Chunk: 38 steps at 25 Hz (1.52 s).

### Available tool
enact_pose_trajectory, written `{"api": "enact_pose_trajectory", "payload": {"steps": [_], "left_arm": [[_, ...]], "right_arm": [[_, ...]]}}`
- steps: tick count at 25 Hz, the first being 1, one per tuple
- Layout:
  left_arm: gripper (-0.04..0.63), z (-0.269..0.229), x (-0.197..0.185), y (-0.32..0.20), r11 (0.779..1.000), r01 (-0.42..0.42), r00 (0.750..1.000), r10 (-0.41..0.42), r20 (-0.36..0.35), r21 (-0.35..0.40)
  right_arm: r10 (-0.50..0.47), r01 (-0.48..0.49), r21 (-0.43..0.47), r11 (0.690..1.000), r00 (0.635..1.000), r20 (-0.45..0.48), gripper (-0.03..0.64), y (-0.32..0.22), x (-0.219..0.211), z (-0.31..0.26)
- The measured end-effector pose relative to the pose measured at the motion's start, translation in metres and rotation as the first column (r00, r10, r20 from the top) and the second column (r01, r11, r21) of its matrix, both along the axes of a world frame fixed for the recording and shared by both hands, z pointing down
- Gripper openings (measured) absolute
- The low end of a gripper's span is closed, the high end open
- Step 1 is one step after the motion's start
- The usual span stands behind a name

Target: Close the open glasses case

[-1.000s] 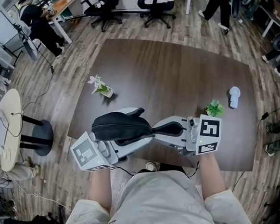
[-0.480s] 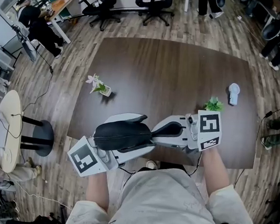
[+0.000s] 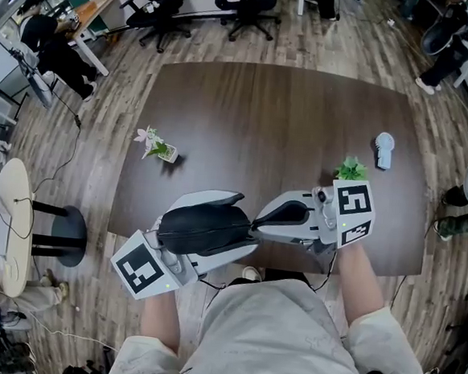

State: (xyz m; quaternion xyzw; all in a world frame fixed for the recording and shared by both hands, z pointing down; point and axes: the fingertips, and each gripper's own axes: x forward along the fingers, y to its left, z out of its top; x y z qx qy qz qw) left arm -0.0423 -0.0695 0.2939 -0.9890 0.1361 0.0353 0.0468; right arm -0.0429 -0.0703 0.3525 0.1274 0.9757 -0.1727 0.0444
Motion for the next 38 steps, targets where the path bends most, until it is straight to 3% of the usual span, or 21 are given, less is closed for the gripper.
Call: {"api": "enact_pose_trajectory", "payload": {"steps": [8,13,18,24,29,32,38], "left_arm": [[0.259,0.016,0.001,0.001,0.998,0.038,0.991,-0.043,0.129,0.046],[0.259,0.043,-0.002,0.0,0.997,0.062,0.958,-0.075,0.278,0.055],[0.259,0.045,0.0,-0.006,0.991,0.072,0.949,-0.102,0.3,0.109],[0.259,0.056,0.0,-0.008,0.99,0.086,0.935,-0.12,0.334,0.113],[0.259,0.077,0.004,-0.014,0.983,0.106,0.899,-0.16,0.408,0.151],[0.259,0.086,0.004,-0.017,0.982,0.119,0.895,-0.169,0.413,0.145],[0.259,0.107,0.005,-0.022,0.981,0.124,0.864,-0.182,0.47,0.152]], "right_arm": [[-0.009,0.012,-0.045,0.999,0.998,0.064,0.002,-0.002,0.003,-0.01],[-0.018,0.018,-0.021,1.0,0.999,0.034,0.002,-0.002,0.002,-0.011],[-0.008,0.008,0.003,1.0,1.0,0.0,0.002,-0.006,-0.001,-0.013],[0.004,-0.003,0.02,1.0,0.999,-0.049,0.002,-0.007,-0.002,-0.005],[-0.013,0.014,0.026,1.0,1.0,-0.021,0.002,-0.003,0.003,-0.014],[-0.013,0.013,0.034,0.999,1.0,-0.009,0.002,-0.003,0.004,-0.019],[-0.011,0.009,0.056,0.998,1.0,0.029,0.002,0.001,0.007,-0.032]]}}
